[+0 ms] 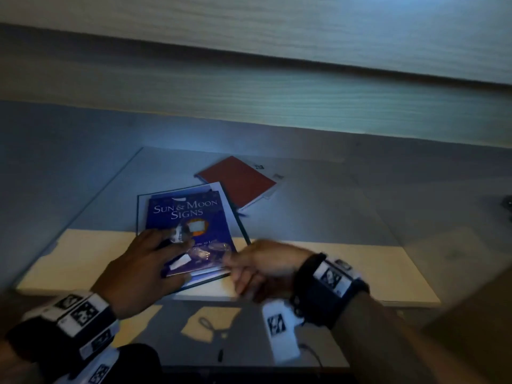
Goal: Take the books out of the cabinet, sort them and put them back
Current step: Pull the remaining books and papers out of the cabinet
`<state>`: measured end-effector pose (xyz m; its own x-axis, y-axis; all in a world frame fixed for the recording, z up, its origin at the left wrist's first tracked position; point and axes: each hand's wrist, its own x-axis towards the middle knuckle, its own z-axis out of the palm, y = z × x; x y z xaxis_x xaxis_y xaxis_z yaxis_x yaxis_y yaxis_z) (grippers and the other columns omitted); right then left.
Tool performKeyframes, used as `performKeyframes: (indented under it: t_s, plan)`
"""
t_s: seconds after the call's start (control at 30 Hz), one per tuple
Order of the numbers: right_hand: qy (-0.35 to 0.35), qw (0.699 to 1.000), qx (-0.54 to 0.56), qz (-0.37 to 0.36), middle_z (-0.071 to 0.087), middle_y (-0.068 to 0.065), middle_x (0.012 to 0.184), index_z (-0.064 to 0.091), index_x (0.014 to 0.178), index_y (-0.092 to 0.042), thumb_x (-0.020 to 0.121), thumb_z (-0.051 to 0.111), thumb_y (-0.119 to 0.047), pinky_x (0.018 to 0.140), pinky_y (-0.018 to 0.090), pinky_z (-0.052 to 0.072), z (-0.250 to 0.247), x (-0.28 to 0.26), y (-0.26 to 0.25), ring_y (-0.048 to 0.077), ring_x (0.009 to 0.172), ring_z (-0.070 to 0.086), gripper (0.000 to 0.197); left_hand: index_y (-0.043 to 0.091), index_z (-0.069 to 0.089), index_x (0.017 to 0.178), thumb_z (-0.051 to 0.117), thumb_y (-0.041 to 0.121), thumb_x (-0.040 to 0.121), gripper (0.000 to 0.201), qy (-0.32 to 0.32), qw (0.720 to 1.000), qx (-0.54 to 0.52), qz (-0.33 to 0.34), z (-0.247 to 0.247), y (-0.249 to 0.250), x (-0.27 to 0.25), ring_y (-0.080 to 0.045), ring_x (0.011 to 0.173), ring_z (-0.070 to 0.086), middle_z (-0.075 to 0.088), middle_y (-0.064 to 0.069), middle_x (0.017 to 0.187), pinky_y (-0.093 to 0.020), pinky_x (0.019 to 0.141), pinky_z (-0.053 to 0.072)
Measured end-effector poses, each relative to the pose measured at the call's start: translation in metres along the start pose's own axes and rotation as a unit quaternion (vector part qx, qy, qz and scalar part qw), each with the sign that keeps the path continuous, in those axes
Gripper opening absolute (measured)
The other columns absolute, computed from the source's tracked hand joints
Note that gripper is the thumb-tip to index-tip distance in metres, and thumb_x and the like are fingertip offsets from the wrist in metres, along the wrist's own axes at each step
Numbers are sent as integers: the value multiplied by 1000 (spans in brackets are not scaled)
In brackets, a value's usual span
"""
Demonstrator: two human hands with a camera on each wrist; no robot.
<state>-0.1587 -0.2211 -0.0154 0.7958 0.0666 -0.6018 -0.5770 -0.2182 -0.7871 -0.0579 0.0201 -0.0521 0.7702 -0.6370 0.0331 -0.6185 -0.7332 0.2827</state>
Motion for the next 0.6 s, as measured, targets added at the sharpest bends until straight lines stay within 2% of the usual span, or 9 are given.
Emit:
performKeyframes:
  t_s: [0.13,0.2,0.3,0.37,0.43,0.5,0.53,0.57,0.6]
  plan:
    - [151,982,79,-86,57,3,64,61,84,-15,100,62,-25,55,31,44,-59,24,-41,16,53,51,18,56,26,147,21,103,54,104,-20,1000,-15,11,5,-9,8,-13,148,6,10,11,162,-32,118,20]
    - [243,964,30,-106,64,7,71,66,88,-11,97,67,-23,62,36,53,-82,55,-58,20,61,58,15,61,-1,147,15,104,55,103,-44,999,6,13,10,-13,15,-19,152,-6,-10,10,165,-42,122,16]
    - [364,911,-170,-91,70,12,102,69,106,-6,85,73,-44,76,38,59,-106,112,-76,27,89,66,43,63,-24,140,16,103,59,99,-62,998,27,19,11,-16,20,-21,151,-14,-23,10,163,-50,121,15]
    - [425,869,-249,-57,56,17,135,53,136,-11,79,71,-59,100,47,50,-123,146,-77,34,121,56,77,63,-29,137,13,102,60,96,-70,997,34,25,10,-15,20,-21,151,-17,-29,12,160,-50,121,14]
    - [397,873,-281,-20,34,11,157,29,156,-23,76,65,-75,113,57,36,-144,185,-68,38,143,36,102,62,-31,137,11,102,60,96,-77,996,41,30,12,-16,21,-20,150,-20,-32,13,158,-51,121,15]
    - [329,880,-343,9,30,2,165,21,156,-49,55,54,-100,109,59,38,-176,235,-50,34,145,39,117,61,-29,139,14,102,62,97,-70,996,39,32,16,-18,24,-21,150,-19,-29,13,160,-54,120,17]
    - [306,876,-371,29,36,-2,163,20,149,-62,48,55,-102,105,61,42,-203,274,-37,33,141,46,114,61,-29,139,13,102,61,97,-68,996,41,31,17,-20,25,-22,151,-18,-27,12,161,-54,120,18]
    - [293,868,-399,31,42,-3,159,22,142,-69,49,62,-97,101,63,45,-216,287,-32,33,135,51,104,61,-29,139,10,103,60,98,-71,996,43,30,17,-20,25,-22,151,-17,-26,12,161,-54,120,18]
    - [281,866,-411,37,46,-4,156,30,140,-67,54,68,-88,97,64,48,-225,290,-28,33,131,54,97,61,-30,139,8,103,59,98,-73,996,48,29,17,-20,26,-23,151,-17,-26,12,161,-53,121,17]
